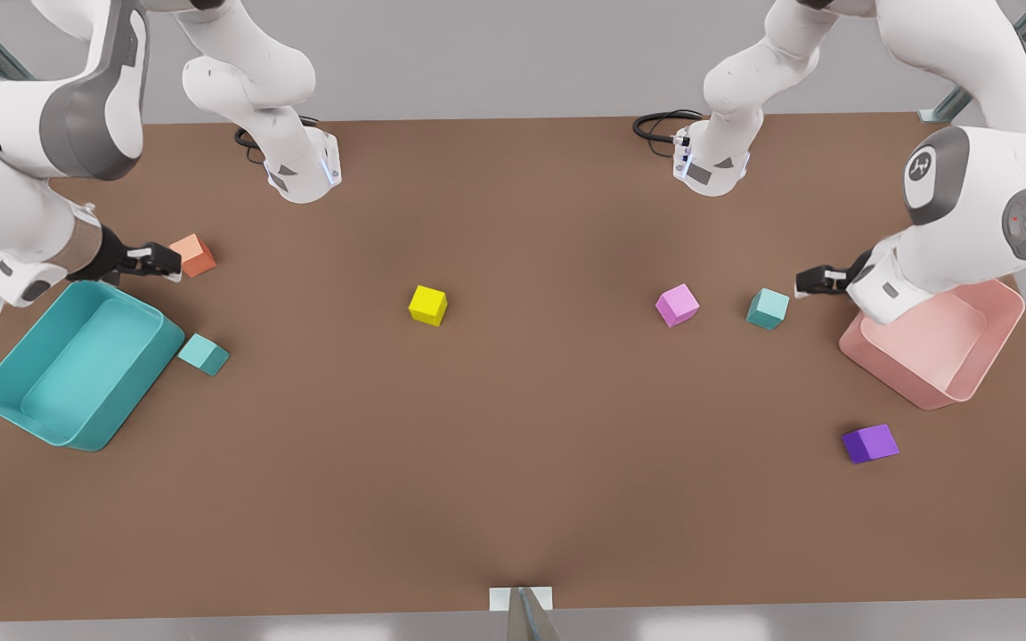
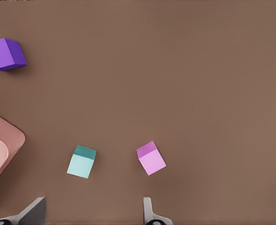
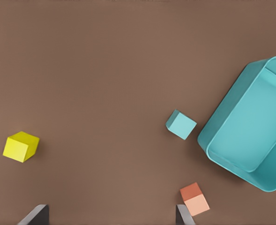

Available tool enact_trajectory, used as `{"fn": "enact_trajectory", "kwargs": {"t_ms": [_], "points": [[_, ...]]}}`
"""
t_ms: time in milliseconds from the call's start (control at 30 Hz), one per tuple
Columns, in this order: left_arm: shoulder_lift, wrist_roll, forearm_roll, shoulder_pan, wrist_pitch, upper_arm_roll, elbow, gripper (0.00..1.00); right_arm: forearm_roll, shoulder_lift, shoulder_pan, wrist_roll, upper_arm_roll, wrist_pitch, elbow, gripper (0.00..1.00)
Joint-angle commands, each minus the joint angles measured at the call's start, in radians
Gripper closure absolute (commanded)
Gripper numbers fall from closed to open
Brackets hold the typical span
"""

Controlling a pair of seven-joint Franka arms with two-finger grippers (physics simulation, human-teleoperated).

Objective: Stack the two blue cubes on top of each other

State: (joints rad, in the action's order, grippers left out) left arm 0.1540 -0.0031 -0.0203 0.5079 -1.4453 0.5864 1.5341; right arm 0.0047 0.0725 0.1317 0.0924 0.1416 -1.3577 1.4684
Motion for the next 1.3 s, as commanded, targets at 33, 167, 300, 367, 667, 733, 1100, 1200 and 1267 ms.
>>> {"fn": "enact_trajectory", "kwargs": {"t_ms": [33,167,300,367,667,733,1100,1200,1267], "points": [[-0.005,-0.035,0.002,-0.002,0.025,0.0,-0.003,0.0,0.0,0.021,-0.004,0.064,0.001,-0.027,-0.01,0.0],[-0.004,-0.112,0.0,-0.026,0.028,0.0,-0.002,0.0,0.003,0.191,-0.037,0.061,0.024,-0.13,-0.019,0.0],[0.016,-0.11,0.002,-0.019,0.039,-0.003,0.001,0.0,0.067,0.331,-0.089,-0.226,0.027,-0.185,0.013,0.0],[0.016,-0.11,0.0,-0.02,0.04,-0.003,0.001,0.0,0.126,0.362,-0.109,-0.266,0.029,-0.239,0.058,0.0],[0.015,-0.112,0.0,-0.028,0.043,-0.002,0.001,0.0,0.106,0.247,-0.104,-0.422,0.093,-0.538,0.403,0.0],[0.015,-0.112,0.0,-0.028,0.043,-0.002,0.001,0.0,0.109,0.207,-0.104,-0.488,0.092,-0.664,0.518,0.0],[0.013,-0.112,0.002,-0.032,0.057,0.0,0.001,0.0,0.182,0.303,-0.11,-0.534,0.153,-0.802,0.564,0.0],[0.013,-0.112,0.0,-0.032,0.057,0.0,0.001,0.0,0.181,0.293,-0.112,-0.484,0.158,-0.793,0.596,0.0],[0.013,-0.112,0.002,-0.032,0.055,0.0,0.001,0.0,0.181,0.291,-0.112,-0.373,0.176,-0.805,0.599,0.0]]}}
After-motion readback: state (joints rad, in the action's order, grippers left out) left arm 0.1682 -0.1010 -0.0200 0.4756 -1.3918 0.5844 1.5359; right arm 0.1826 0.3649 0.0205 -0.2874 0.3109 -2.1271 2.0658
